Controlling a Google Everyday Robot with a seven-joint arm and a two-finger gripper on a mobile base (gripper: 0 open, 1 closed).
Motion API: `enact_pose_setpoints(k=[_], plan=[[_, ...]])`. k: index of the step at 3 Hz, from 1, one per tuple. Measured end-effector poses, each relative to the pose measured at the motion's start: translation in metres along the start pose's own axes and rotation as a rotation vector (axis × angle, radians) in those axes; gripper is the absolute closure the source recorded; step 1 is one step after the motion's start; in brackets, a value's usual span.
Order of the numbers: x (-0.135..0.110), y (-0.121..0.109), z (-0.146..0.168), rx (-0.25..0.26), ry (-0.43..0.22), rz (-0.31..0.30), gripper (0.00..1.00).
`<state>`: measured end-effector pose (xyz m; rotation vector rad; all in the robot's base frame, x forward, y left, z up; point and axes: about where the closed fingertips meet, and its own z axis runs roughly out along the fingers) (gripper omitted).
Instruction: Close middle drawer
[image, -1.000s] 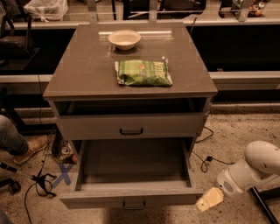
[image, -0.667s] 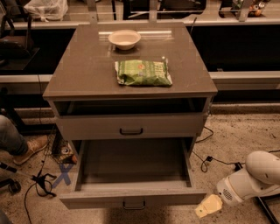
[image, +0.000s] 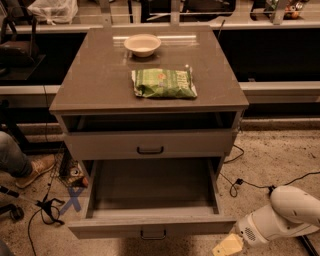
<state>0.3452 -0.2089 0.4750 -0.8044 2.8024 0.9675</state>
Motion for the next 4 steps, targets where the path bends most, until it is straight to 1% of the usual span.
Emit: enact_pose_setpoints(k=[1, 2, 3, 4], plan=[[-0.007, 0.012, 0.027, -0.010, 0.017, -0.012, 0.41], [-0.026, 0.019, 0.051, 0.021, 0.026, -0.027, 0.64], [-0.060, 0.018, 0.074, 0.073, 0.004, -0.038, 0.87], [-0.103, 0.020, 0.098, 0.112, -0.035, -0.060, 1.00]])
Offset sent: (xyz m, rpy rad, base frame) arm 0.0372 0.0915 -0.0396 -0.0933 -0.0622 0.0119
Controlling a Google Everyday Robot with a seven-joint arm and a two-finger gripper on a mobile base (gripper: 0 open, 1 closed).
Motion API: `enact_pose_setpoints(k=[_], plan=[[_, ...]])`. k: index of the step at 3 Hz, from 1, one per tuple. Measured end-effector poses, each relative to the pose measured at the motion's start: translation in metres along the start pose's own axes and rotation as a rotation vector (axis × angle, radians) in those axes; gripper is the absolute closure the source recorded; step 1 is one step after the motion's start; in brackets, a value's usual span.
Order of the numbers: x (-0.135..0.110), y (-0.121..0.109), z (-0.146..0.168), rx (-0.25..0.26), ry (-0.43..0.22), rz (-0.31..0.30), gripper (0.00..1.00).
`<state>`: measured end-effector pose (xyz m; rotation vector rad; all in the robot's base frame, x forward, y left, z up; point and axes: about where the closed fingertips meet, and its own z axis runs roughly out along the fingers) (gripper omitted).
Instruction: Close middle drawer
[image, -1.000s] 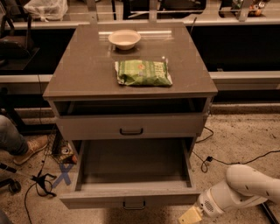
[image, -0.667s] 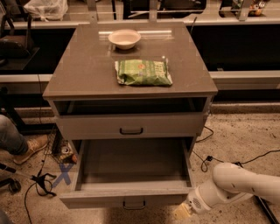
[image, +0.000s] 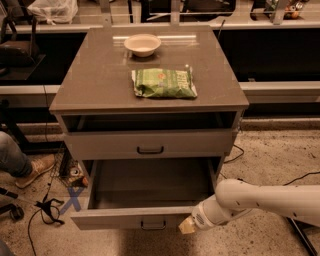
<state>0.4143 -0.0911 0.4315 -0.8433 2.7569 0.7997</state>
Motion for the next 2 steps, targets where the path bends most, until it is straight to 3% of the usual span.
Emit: enact_pose_setpoints(k=[2], plan=[[-0.0017, -0.0099, 0.0053, 0.005, -0.034, 0.015, 1.00]])
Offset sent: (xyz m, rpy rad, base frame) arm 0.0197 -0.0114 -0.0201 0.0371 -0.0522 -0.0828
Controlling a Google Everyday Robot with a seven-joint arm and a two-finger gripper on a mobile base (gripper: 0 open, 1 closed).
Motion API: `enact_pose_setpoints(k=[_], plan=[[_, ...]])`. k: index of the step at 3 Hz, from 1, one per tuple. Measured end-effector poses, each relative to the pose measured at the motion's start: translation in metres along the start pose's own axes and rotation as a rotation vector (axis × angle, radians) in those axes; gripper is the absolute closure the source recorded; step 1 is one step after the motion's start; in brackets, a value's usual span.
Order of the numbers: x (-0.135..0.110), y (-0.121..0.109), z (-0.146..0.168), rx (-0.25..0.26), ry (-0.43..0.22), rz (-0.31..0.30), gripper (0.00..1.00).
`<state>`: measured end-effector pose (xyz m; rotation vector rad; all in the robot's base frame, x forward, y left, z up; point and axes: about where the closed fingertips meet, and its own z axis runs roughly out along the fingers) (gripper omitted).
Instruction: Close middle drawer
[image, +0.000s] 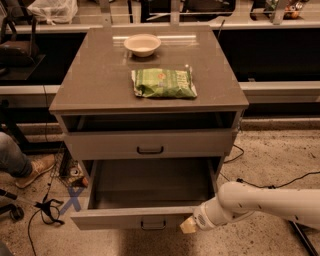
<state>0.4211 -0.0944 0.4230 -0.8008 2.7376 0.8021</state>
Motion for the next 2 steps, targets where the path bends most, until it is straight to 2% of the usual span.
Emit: enact_pose_setpoints(k=[1, 2], plan=[[-0.0071, -0.0285, 0.0099, 0.071, -0.044, 0.033, 1.00], [-0.0081, -0.0305, 0.0104, 0.077, -0.049, 0.036, 1.00]])
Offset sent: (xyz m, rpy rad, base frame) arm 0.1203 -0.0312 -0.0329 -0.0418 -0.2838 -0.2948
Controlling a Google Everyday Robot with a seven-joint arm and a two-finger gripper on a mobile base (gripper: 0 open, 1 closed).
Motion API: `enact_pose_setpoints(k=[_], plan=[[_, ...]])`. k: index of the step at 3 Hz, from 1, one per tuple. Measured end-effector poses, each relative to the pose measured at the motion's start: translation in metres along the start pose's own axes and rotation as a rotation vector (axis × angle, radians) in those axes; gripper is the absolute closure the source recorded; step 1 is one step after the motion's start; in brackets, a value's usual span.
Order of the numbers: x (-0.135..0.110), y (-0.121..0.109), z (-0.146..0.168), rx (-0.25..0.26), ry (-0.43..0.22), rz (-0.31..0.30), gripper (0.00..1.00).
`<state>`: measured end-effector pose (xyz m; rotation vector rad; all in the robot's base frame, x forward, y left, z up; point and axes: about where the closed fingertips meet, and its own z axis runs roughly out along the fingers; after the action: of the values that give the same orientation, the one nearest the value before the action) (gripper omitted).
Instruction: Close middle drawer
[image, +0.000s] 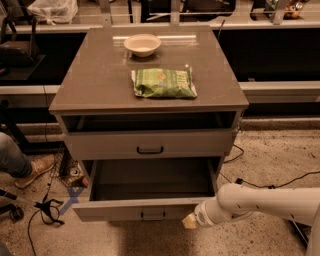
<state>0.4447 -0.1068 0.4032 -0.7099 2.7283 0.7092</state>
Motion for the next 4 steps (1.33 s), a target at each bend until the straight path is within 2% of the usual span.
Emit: enact_pose_setpoints(k=[2, 3, 4], plan=[[-0.048, -0.021, 0.011, 0.056, -0.132, 0.008, 1.00], [-0.115, -0.041, 0.025, 0.090, -0.259, 0.005, 1.00], [-0.154, -0.051, 0.033, 0.098, -0.323, 0.000, 1.00]])
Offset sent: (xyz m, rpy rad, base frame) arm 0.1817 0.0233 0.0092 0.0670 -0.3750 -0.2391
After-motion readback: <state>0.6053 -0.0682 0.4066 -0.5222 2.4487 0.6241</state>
